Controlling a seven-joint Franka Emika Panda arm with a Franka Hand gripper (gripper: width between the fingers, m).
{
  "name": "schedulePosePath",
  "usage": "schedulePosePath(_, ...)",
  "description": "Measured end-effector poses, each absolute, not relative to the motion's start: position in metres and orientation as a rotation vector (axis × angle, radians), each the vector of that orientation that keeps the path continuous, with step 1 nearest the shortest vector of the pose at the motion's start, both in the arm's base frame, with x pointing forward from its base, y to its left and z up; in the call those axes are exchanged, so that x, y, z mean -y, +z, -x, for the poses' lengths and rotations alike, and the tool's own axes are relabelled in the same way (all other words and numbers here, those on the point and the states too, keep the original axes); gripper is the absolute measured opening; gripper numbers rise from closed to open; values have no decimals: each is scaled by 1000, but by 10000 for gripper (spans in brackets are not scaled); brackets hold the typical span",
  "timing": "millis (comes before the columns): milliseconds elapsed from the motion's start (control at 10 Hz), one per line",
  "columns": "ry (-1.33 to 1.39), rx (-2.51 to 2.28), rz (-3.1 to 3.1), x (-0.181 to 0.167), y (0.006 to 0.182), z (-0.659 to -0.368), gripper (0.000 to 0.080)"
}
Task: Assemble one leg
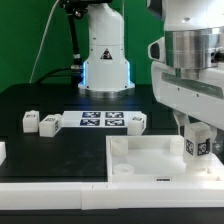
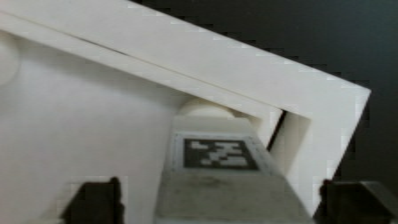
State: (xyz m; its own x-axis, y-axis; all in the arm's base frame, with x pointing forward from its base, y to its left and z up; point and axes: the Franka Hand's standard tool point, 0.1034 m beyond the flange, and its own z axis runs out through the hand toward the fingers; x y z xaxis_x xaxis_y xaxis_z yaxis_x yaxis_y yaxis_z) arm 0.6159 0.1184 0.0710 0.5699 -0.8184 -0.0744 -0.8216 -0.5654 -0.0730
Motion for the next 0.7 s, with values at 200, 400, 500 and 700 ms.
schedulePosePath(200, 30, -1069, 2843, -120, 71, -616, 641)
schedulePosePath(400, 13, -752, 2942, -122, 71, -615, 647)
schedulePosePath(500, 4, -569, 2982, -122, 71, -615, 649)
schedulePosePath(700, -12, -242, 3027, -120, 71, -616, 649)
